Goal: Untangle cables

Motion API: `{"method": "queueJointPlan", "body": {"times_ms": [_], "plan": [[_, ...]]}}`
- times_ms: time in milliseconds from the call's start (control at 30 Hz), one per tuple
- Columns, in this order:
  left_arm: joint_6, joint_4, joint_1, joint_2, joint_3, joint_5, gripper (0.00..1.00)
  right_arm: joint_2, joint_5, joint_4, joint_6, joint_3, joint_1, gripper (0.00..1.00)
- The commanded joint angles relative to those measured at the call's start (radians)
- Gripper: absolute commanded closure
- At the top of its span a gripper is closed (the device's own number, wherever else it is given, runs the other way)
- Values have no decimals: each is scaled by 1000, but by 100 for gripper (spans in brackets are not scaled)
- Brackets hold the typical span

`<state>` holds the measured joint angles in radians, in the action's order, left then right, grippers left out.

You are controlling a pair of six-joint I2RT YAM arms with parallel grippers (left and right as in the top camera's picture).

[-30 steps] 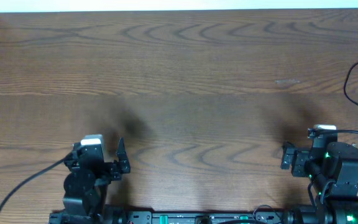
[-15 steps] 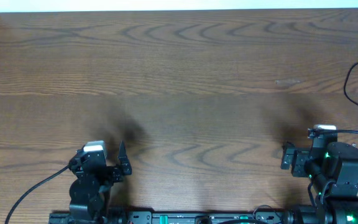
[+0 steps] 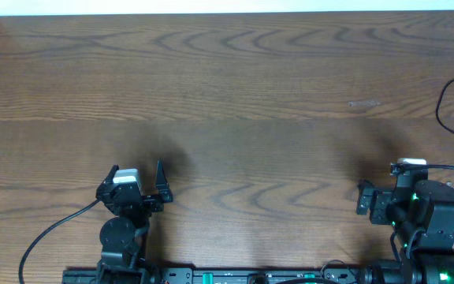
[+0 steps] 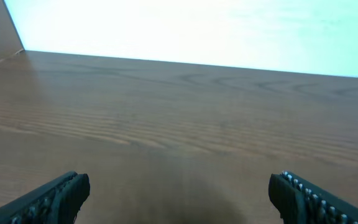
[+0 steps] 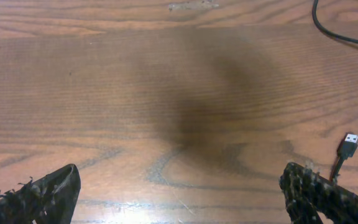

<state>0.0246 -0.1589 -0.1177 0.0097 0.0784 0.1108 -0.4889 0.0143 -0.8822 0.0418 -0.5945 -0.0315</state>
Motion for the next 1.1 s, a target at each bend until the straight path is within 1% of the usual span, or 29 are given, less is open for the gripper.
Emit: {"method": "queueJointPlan", "body": {"times_ms": [0,67,733,867,1067], "plan": [[-13,45,11,-8,-49,6,2,5,-6,-1,10,3,-4,1],[-13,103,18,-8,-75,6,2,5,-6,-2,10,3,-4,1],[-16,95,26,-8,-74,7,2,5,-6,-2,10,3,-4,1],[-69,95,63,-8,-74,6,2,5,-6,-1,10,3,-4,1],[-77,95,100,-8,-74,6,2,5,-6,-2,10,3,-4,1]]}}
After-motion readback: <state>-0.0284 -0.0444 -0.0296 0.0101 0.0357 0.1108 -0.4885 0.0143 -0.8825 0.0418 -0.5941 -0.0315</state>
